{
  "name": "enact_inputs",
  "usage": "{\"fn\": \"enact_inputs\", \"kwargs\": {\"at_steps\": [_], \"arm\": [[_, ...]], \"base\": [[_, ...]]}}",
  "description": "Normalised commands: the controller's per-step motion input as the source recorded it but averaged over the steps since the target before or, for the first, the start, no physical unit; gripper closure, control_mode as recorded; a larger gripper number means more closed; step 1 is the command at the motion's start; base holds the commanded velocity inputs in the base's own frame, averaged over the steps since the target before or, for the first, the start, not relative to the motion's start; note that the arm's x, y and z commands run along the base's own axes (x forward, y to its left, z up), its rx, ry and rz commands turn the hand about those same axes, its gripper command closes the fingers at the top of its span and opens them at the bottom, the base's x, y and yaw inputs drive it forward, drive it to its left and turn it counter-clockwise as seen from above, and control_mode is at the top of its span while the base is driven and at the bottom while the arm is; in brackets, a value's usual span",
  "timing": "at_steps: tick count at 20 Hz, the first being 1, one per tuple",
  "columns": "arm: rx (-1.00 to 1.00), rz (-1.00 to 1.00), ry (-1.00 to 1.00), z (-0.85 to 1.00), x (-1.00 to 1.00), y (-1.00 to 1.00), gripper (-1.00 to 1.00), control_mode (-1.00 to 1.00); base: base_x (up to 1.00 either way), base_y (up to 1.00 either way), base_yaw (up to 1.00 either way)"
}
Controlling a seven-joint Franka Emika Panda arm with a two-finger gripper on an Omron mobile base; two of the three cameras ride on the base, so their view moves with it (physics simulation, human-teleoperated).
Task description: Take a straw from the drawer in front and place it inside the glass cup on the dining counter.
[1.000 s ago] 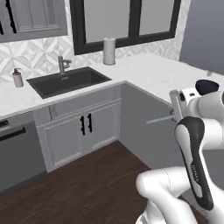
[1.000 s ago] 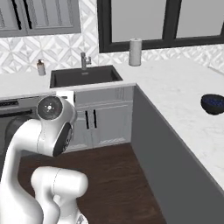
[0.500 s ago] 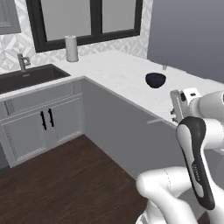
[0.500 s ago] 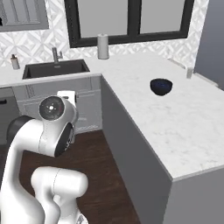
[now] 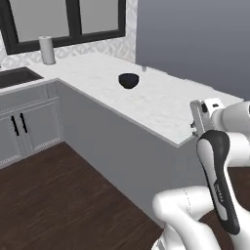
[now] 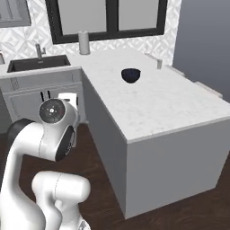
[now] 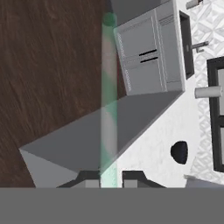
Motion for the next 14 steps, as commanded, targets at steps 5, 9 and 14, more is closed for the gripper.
{"fn": "enact_inputs", "kwargs": {"at_steps": [5,9,14], "arm": [[0.00,0.00,0.00,0.00,0.00,0.00,1.00,1.00],[0.00,0.00,0.00,0.00,0.00,0.00,1.00,1.00],[0.00,0.00,0.00,0.00,0.00,0.00,1.00,1.00]], "base": [[-0.12,-1.00,-0.13],[0.33,-1.00,-0.06],[0.64,-1.00,-0.01]]}}
